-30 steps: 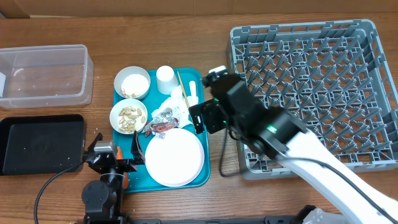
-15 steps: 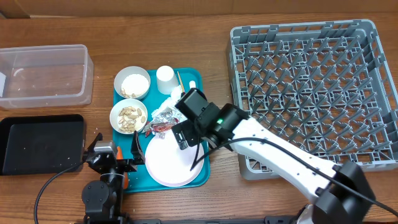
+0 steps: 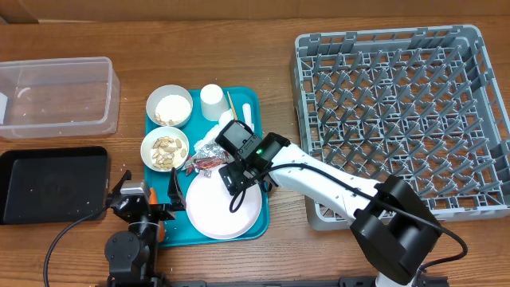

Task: Sort waste into correct bins and load items into the dishwasher rack
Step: 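Grasp the edge of the white plate with the right gripper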

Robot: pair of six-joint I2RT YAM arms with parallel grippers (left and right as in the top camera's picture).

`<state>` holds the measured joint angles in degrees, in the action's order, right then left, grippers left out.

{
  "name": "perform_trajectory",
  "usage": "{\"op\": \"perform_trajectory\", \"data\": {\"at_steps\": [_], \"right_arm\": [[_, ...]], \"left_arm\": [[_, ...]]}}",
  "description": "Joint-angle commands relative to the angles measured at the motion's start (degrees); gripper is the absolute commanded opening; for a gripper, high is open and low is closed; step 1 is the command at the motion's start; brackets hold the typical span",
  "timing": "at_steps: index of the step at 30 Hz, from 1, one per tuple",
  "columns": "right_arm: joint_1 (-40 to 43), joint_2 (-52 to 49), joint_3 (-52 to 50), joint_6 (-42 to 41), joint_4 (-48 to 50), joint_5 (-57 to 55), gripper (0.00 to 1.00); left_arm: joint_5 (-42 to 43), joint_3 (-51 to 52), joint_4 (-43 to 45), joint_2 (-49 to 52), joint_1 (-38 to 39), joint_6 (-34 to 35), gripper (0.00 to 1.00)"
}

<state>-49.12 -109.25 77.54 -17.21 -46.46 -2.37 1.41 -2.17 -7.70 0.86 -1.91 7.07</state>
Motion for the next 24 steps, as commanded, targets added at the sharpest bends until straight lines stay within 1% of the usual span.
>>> {"op": "perform_trajectory", "data": {"at_steps": [1, 7, 10, 12, 18, 20, 24], "right_arm": [[-0.1, -1.8, 0.4, 0.9, 0.9, 0.0, 0.90], [-0.1, -3.9, 0.3, 0.9, 1.9, 0.0, 0.88], [-0.1, -4.0, 0.3, 0.9, 2.3, 0.5, 0.78], [-0.1, -4.2, 0.3, 0.9, 2.3, 0.8, 0.73], [-0.1, -6.4, 0.3, 1.0, 2.6, 1.0, 0.70], [-0.1, -6.6, 0.3, 0.9, 2.6, 1.0, 0.67], [-0.1, -6.6, 0.3, 0.9, 2.5, 1.0, 0.56]], "left_arm": [[-0.4, 0.3, 0.0, -0.5, 0.1, -0.9, 1.00], [-0.4, 0.3, 0.0, -0.5, 0.1, -0.9, 1.00], [-0.4, 0.3, 0.0, -0.5, 0.1, -0.9, 1.00], [-0.4, 0.3, 0.0, -0.5, 0.1, -0.9, 1.00], [-0.4, 0.3, 0.0, -0.5, 0.1, -0.9, 1.00], [-0.4, 0.3, 0.0, -0.5, 0.1, -0.9, 1.00], [-0.4, 0.3, 0.0, -0.5, 0.1, -0.9, 1.00]]}}
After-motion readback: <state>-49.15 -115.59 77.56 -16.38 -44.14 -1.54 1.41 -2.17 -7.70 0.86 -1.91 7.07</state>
